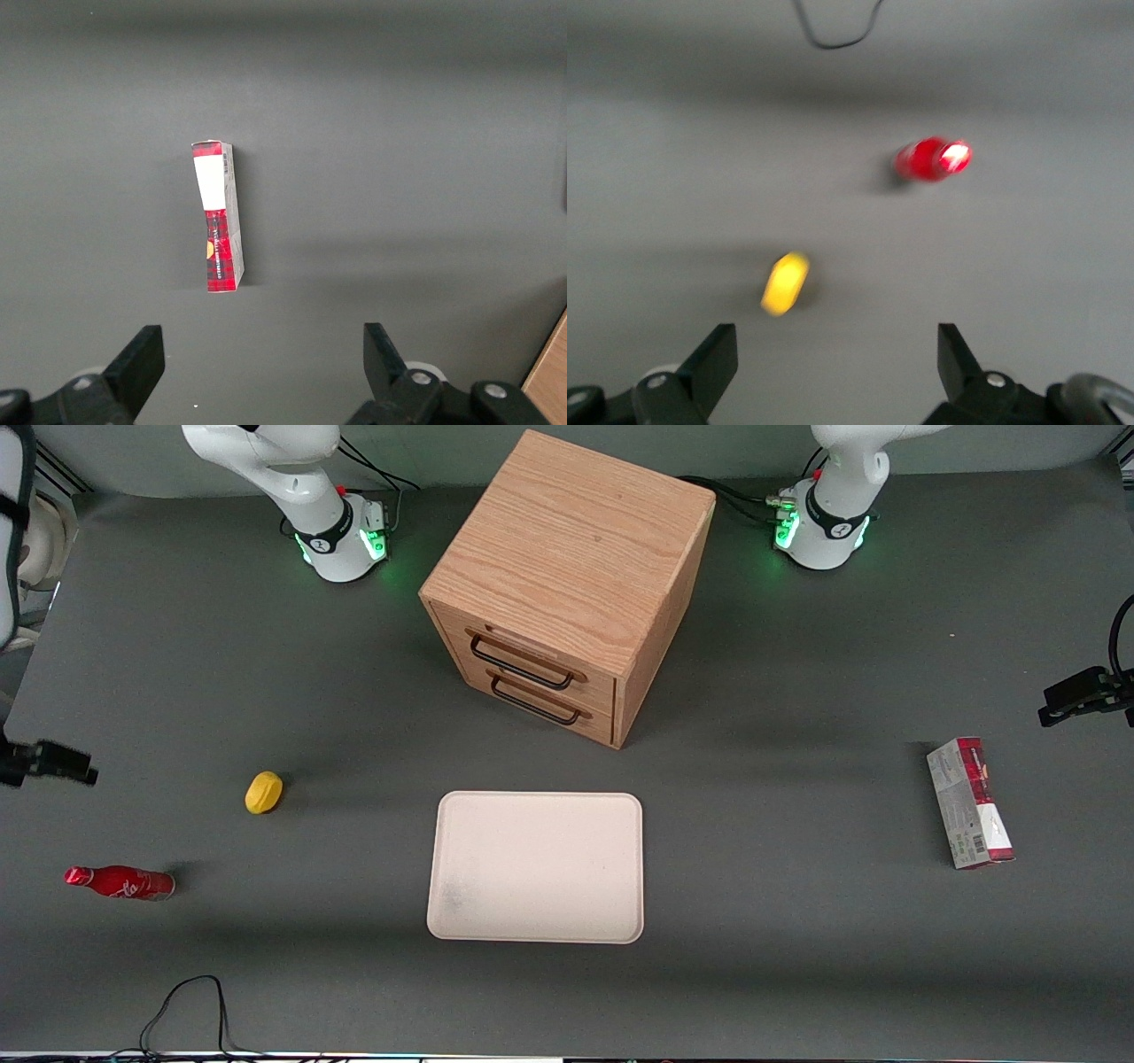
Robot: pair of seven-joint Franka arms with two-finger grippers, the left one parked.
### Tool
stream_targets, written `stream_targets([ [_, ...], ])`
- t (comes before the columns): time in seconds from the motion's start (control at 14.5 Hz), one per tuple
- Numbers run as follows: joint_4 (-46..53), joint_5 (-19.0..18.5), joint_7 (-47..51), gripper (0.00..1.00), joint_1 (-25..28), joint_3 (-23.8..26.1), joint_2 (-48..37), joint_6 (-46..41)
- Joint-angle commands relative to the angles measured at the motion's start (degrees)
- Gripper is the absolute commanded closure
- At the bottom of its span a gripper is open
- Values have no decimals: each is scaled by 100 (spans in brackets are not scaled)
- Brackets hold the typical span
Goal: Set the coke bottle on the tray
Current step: 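Move the open right gripper down over the red Coca-Cola bottle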
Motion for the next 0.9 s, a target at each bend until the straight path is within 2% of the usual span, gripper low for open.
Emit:
stream_targets([
  [0.0, 357, -11, -300, 0, -111, -54, 750, 680],
  [0.28, 366, 366, -932, 0, -436, -54, 1295, 1517],
  [0.62, 366, 788, -1161, 0, -630, -36, 1709, 2168],
  [0.83, 541, 824, -1241, 0, -745, 16, 1929, 2204],
])
